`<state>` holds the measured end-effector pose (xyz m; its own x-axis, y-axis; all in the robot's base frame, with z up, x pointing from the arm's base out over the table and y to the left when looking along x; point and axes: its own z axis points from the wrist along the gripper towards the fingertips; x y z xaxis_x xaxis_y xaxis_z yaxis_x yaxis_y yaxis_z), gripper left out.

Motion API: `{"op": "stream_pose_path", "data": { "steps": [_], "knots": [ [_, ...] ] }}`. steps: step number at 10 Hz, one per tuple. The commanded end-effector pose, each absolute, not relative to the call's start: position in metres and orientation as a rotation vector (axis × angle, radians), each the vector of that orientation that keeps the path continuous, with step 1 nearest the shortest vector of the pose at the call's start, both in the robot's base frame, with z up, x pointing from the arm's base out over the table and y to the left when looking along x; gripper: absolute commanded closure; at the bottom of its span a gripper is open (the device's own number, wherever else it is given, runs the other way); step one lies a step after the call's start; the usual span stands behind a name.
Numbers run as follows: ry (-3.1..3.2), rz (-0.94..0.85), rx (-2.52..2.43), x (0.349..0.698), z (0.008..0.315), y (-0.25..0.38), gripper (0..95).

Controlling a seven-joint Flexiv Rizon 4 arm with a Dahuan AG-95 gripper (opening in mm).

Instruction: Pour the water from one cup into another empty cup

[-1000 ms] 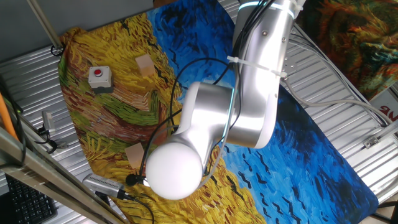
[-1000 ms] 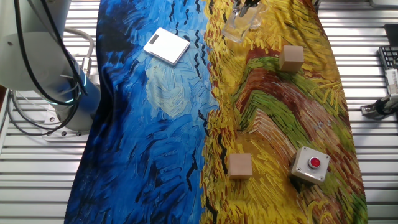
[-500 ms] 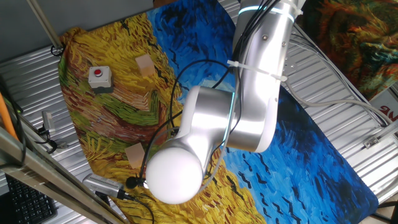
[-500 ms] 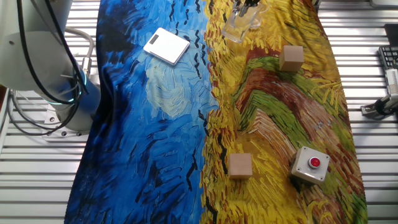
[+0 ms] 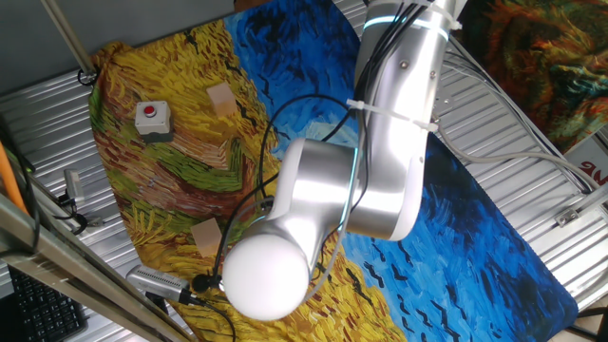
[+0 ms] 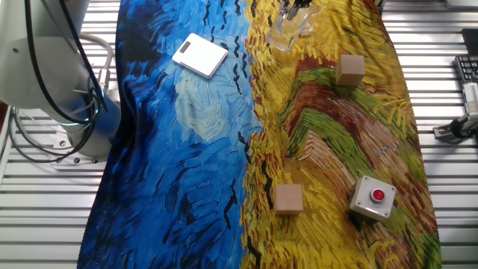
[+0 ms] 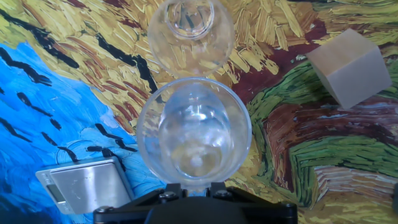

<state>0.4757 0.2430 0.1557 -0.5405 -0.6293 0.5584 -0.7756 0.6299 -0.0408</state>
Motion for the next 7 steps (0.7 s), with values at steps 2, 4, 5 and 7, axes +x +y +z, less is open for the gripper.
{"op": "stream_pose_path", "data": {
  "steps": [2,4,5,7],
  "knots": [
    [-2.345,0.394,1.099,0.4756,0.1562,0.243,95.0],
    [-2.335,0.4,1.094,0.4765,0.1565,0.2434,95.0],
    [-2.332,0.403,1.091,0.4766,0.1564,0.2435,95.0],
    [-2.326,0.403,1.089,0.4781,0.1571,0.244,95.0]
  ]
}}
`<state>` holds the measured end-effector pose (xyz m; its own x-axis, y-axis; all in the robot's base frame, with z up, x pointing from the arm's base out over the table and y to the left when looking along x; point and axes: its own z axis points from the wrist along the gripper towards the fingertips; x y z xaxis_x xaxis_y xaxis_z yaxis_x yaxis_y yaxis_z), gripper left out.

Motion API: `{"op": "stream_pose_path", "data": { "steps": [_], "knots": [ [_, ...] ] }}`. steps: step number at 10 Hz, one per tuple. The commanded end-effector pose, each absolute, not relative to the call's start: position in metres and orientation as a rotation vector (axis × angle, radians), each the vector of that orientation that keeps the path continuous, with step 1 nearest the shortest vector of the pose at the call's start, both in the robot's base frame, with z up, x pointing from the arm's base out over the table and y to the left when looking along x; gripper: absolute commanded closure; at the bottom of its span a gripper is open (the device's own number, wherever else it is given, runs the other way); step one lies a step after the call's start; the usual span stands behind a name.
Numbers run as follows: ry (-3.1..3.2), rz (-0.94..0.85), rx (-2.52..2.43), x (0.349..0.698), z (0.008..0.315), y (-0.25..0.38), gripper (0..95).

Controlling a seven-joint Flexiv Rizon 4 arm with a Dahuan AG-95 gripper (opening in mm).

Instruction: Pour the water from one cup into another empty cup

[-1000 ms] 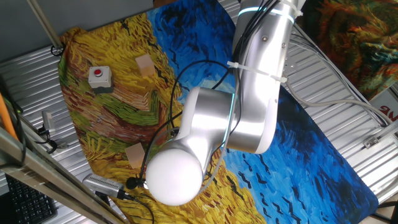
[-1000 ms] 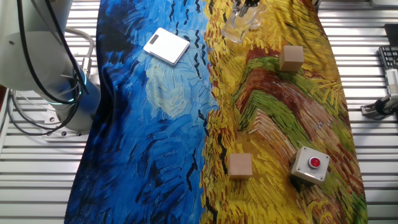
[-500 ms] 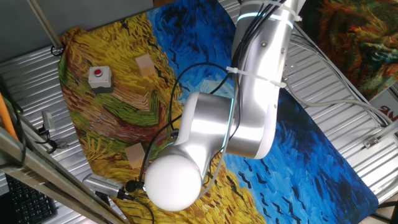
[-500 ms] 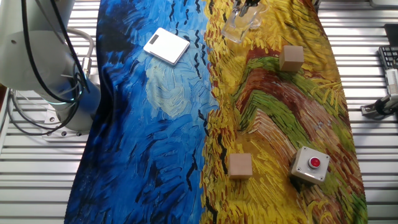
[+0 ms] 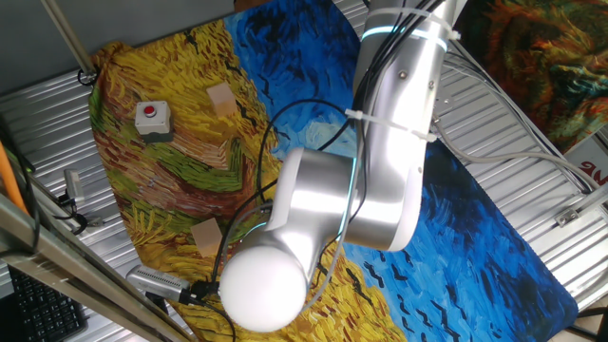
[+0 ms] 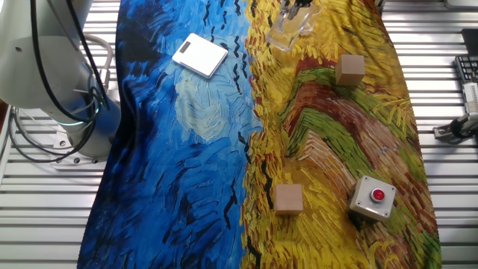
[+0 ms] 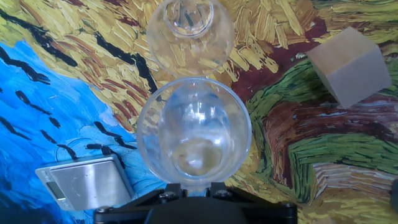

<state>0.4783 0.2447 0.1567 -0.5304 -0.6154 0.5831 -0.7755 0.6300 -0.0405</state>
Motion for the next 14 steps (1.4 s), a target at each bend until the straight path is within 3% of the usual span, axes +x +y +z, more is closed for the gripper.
{"op": "stream_pose_path", "data": {
  "steps": [1,14],
  "knots": [
    [-2.323,0.403,1.088,0.4793,0.1574,0.2444,95.0],
    [-2.312,0.397,1.075,0.4819,0.159,0.2468,95.0]
  ]
}}
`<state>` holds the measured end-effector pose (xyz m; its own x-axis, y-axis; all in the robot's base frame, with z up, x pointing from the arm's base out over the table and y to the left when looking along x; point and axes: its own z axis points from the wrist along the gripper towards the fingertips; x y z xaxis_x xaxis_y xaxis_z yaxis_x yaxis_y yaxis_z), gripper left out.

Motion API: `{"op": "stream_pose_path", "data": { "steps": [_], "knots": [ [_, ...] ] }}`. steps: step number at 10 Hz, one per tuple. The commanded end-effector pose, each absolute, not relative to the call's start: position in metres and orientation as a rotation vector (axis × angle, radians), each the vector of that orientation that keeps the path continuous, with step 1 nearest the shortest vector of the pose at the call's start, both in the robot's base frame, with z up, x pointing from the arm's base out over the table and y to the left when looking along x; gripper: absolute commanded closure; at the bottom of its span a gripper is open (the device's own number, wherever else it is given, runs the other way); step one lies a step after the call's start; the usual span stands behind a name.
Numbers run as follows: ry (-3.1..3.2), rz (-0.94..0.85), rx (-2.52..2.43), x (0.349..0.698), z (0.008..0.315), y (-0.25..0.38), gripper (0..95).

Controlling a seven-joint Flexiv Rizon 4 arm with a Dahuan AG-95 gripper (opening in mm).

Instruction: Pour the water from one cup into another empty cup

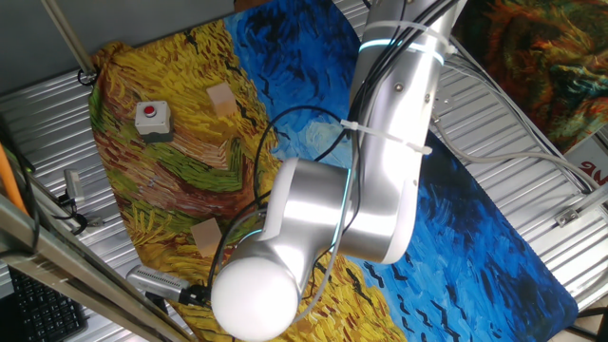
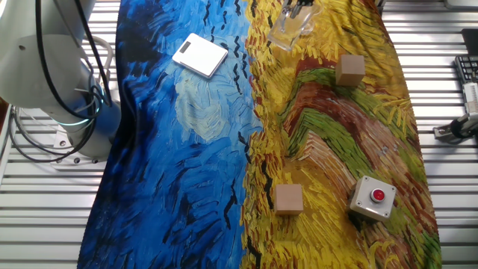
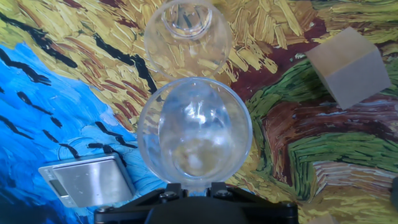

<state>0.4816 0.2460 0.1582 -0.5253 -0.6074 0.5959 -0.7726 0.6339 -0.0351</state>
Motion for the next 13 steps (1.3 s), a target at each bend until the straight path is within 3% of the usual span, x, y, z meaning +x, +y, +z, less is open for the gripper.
{"op": "stream_pose_path", "data": {
  "steps": [1,13],
  "knots": [
    [-2.312,0.397,1.074,0.4814,0.1591,0.2468,95.0],
    [-2.294,0.402,1.046,0.4806,0.1593,0.249,95.0]
  ]
}}
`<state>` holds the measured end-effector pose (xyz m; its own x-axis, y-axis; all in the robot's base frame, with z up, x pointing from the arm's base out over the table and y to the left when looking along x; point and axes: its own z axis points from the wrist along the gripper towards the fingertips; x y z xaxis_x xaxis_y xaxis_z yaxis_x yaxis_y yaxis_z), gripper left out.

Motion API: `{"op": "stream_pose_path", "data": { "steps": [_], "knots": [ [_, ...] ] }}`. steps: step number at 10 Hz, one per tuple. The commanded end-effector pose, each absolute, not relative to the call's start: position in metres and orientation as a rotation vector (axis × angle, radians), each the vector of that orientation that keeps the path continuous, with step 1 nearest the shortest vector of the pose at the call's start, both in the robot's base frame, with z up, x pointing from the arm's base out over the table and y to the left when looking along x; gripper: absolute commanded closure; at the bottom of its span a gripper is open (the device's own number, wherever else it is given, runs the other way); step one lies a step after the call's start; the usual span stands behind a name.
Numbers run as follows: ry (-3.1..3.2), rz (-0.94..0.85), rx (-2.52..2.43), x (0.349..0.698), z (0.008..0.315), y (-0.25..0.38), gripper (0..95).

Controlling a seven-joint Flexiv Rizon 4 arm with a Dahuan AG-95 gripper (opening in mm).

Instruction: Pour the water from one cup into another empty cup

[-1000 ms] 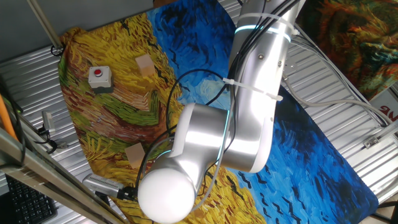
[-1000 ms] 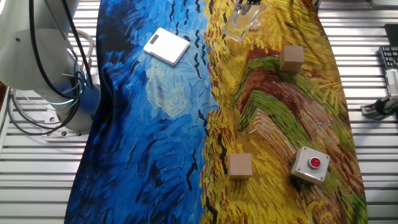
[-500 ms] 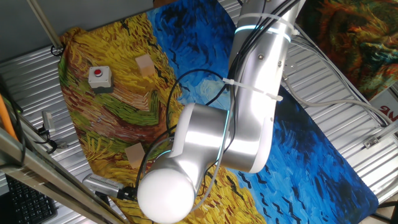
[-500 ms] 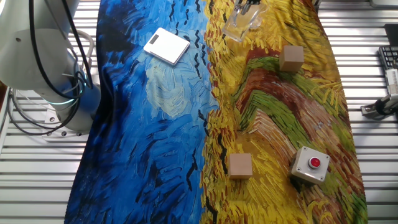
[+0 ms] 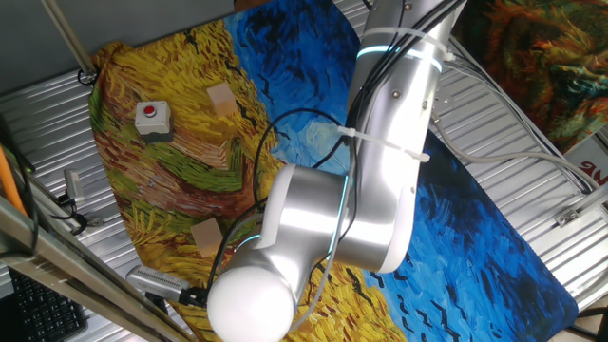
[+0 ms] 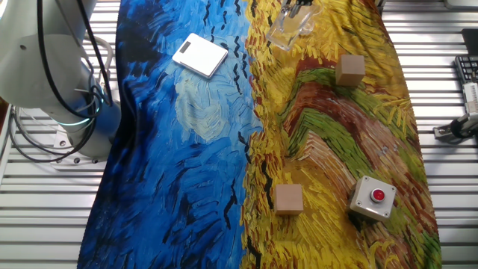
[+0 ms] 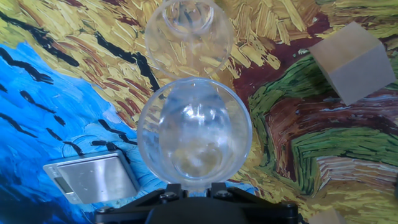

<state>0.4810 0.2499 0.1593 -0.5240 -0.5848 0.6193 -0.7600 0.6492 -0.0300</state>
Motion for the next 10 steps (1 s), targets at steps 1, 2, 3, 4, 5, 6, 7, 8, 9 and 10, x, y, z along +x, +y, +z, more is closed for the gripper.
{"op": "stream_pose_path", "data": {
  "steps": [1,2,3,4,5,6,7,8,9,10],
  "knots": [
    [-2.292,0.404,1.044,0.4807,0.1591,0.2496,95.0],
    [-2.285,0.407,1.042,0.4808,0.1589,0.2499,95.0],
    [-2.286,0.407,1.041,0.4808,0.159,0.2503,95.0],
    [-2.286,0.407,1.042,0.4808,0.159,0.2503,95.0],
    [-2.285,0.408,1.041,0.4808,0.1589,0.2505,95.0],
    [-2.28,0.411,1.041,0.4808,0.1589,0.2506,95.0],
    [-2.277,0.412,1.041,0.481,0.1589,0.2508,95.0],
    [-2.273,0.415,1.039,0.481,0.1588,0.251,95.0],
    [-2.277,0.412,1.036,0.481,0.1588,0.251,95.0],
    [-2.276,0.413,1.038,0.4811,0.1588,0.2511,95.0]
  ]
}}
